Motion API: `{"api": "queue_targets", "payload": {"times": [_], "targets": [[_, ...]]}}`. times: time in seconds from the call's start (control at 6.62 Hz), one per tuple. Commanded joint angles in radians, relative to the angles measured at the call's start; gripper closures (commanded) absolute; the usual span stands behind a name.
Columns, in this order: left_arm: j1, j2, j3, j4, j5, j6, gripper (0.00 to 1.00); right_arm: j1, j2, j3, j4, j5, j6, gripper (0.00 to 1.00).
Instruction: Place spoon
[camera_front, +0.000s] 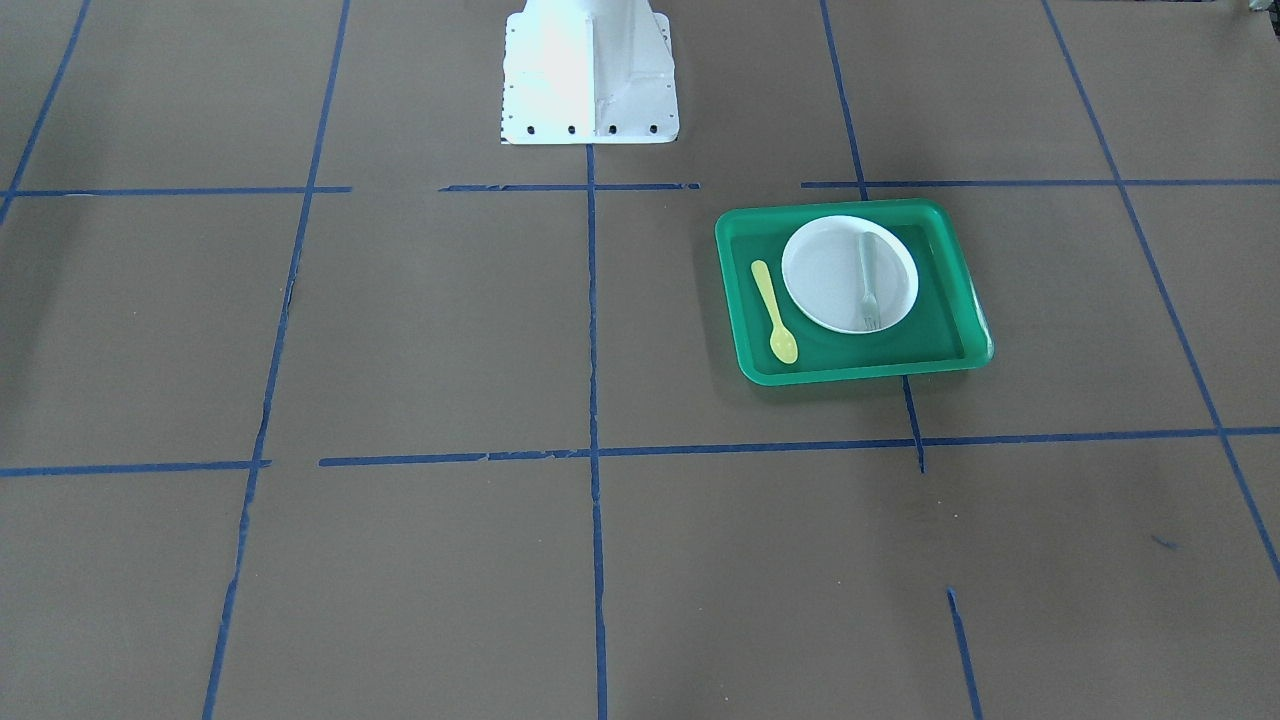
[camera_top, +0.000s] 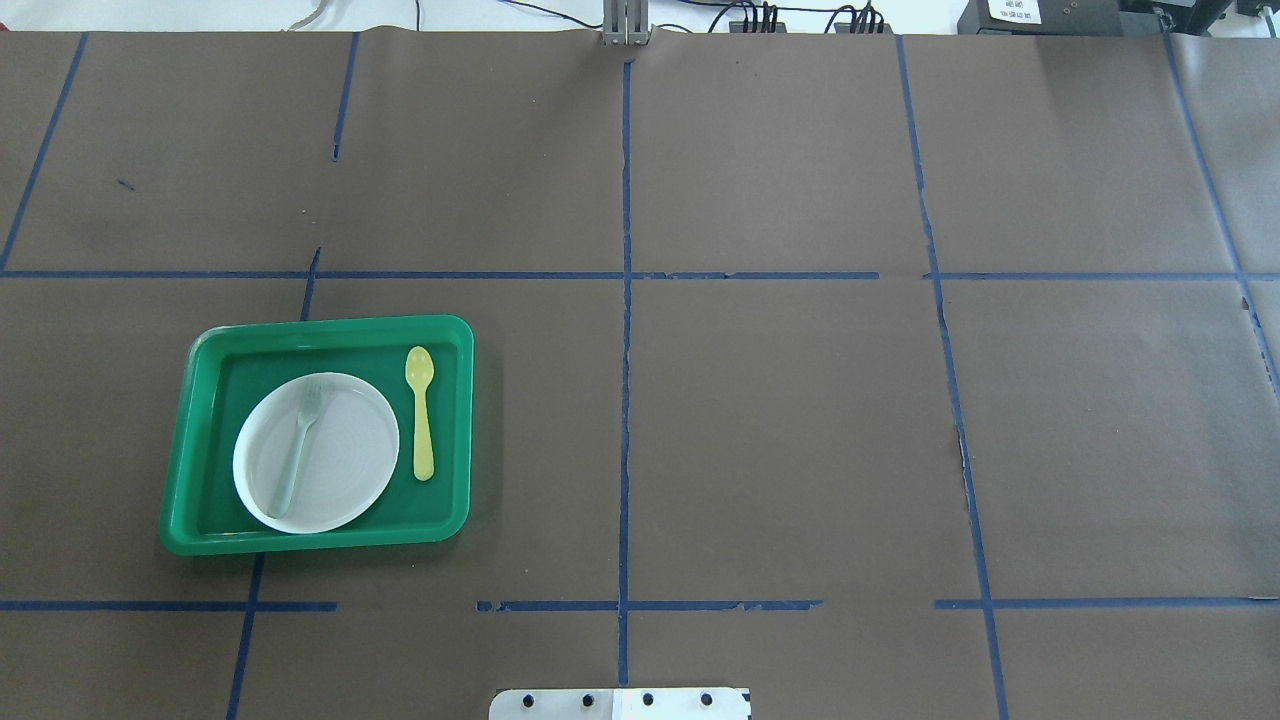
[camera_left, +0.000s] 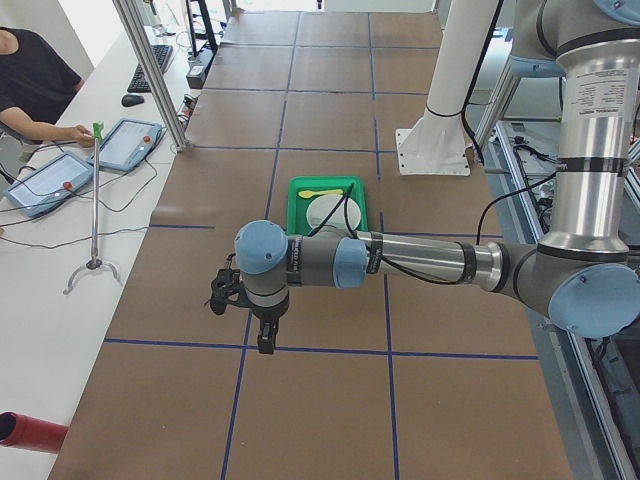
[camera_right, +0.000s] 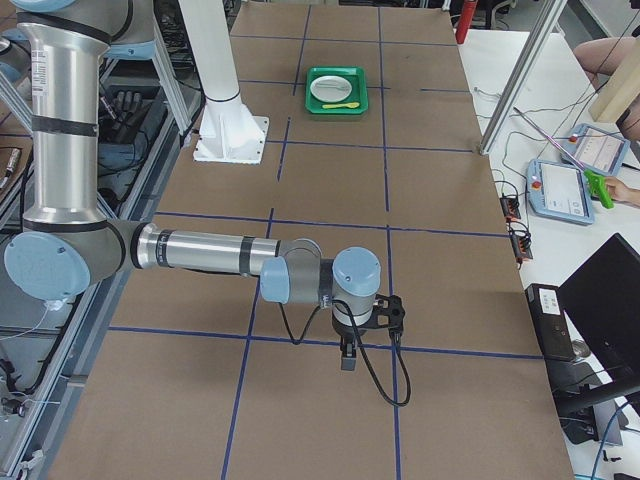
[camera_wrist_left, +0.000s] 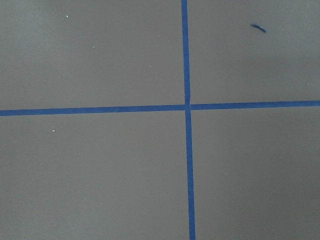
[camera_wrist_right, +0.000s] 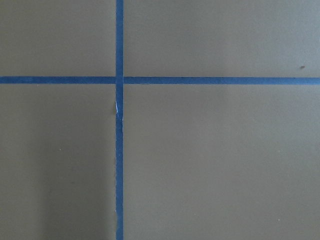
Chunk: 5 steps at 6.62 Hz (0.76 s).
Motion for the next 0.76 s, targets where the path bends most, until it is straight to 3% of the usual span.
{"api": "queue_targets", "payload": {"times": [0.0,0.6], "targets": [[0.000,-0.011,0.003,0.003,0.002,0.000,0.00,0.000,0.000,0.000,0.000,0.001,0.000,0.00],[0.001,-0.014,0.011,0.006,0.003,-0.002,0.00,0.000,0.000,0.000,0.000,0.000,0.000,0.00]]}}
